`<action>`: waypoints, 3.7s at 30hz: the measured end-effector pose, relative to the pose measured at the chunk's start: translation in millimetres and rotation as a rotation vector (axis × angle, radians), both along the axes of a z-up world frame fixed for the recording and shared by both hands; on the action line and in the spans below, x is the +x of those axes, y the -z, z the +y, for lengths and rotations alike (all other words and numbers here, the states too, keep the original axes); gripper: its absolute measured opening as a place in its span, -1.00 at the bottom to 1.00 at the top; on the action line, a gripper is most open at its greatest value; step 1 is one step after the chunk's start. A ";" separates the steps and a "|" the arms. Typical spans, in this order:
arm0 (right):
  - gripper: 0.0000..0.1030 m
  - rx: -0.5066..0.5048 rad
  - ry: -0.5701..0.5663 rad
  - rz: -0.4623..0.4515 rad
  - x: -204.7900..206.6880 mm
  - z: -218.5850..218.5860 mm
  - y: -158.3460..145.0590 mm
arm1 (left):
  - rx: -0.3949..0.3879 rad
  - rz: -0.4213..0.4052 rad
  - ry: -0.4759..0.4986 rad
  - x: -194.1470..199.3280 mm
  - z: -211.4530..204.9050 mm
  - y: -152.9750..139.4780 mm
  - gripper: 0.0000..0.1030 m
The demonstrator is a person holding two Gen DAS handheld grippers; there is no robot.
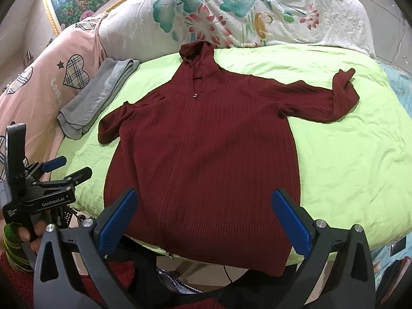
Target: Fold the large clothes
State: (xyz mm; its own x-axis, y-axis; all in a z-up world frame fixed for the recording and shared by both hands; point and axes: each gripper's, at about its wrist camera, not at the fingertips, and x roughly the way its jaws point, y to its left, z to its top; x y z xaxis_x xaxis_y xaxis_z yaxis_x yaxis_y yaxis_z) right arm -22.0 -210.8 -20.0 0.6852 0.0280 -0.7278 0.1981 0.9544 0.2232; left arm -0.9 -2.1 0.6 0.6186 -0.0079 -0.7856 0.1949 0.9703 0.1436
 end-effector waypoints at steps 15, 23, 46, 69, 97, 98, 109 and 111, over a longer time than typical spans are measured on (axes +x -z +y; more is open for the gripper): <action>1.00 0.020 -0.001 -0.014 -0.6 -1.6 2.1 | -0.031 0.014 0.012 0.8 -0.3 1.9 0.78; 1.00 0.037 -0.002 -0.014 0.1 -1.3 3.3 | -0.029 0.014 0.011 1.4 -0.1 1.6 0.78; 0.78 0.286 0.249 -0.029 35.7 -133.8 21.5 | -0.026 0.085 0.013 51.3 -11.4 25.1 0.78; 0.07 0.128 0.572 0.007 195.5 -392.9 52.1 | 0.026 0.174 -0.001 128.7 -39.9 52.6 0.78; -0.92 0.372 0.123 -0.092 290.2 -198.1 19.2 | -0.243 0.237 -0.033 155.5 -10.3 67.9 0.78; -0.92 0.392 0.066 -0.089 300.4 -172.4 19.1 | -0.259 0.239 -0.044 156.0 -4.7 67.6 0.78; -0.85 0.460 -0.275 0.061 358.7 -18.0 67.2 | -0.337 0.237 -0.111 173.6 36.5 66.9 0.78; -0.83 0.492 -0.291 0.108 365.5 -12.1 78.7 | -0.344 0.240 -0.105 182.2 37.3 67.6 0.78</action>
